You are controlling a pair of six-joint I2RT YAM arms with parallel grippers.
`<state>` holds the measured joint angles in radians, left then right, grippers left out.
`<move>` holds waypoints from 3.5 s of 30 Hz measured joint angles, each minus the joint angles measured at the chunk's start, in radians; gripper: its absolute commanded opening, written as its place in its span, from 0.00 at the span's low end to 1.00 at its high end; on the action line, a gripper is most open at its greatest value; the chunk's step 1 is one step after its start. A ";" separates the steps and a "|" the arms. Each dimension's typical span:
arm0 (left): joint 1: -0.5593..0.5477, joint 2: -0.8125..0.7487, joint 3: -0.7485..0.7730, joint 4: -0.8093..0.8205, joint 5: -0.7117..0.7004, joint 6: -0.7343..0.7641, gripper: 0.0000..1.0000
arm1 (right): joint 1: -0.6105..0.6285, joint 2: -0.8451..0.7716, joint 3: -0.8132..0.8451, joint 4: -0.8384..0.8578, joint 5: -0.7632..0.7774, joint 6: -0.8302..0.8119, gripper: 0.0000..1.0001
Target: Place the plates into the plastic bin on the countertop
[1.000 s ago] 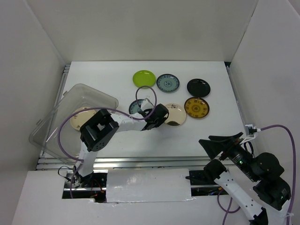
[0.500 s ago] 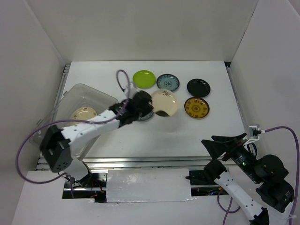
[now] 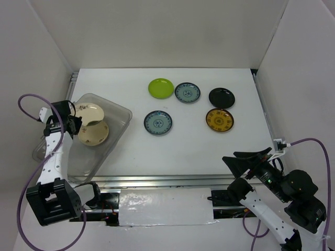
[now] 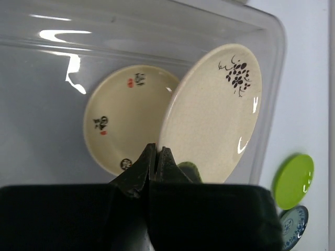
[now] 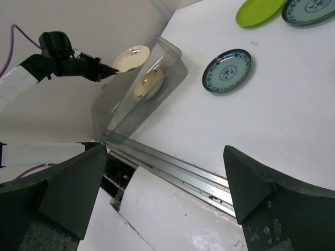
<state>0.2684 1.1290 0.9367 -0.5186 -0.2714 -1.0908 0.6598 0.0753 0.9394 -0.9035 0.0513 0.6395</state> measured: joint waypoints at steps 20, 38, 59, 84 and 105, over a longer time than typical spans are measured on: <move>0.026 -0.096 -0.040 -0.077 0.111 0.134 0.99 | 0.002 0.012 -0.028 0.028 -0.006 0.003 1.00; -1.084 0.024 -0.209 0.287 -0.167 -0.190 0.99 | 0.003 0.032 -0.098 0.111 -0.037 0.044 1.00; -0.915 0.626 -0.007 0.515 -0.288 -0.429 0.65 | 0.003 -0.003 -0.055 0.063 -0.026 0.035 1.00; -0.639 0.098 0.130 0.230 -0.087 -0.123 0.00 | 0.004 -0.016 -0.031 0.041 -0.023 0.037 1.00; 0.167 -0.073 -0.274 0.045 0.189 0.129 0.99 | 0.004 0.006 -0.056 0.060 -0.064 0.039 1.00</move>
<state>0.4358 1.0561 0.6628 -0.4740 -0.0826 -0.9619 0.6636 0.0818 0.8829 -0.8440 -0.0128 0.6788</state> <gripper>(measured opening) 0.874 0.998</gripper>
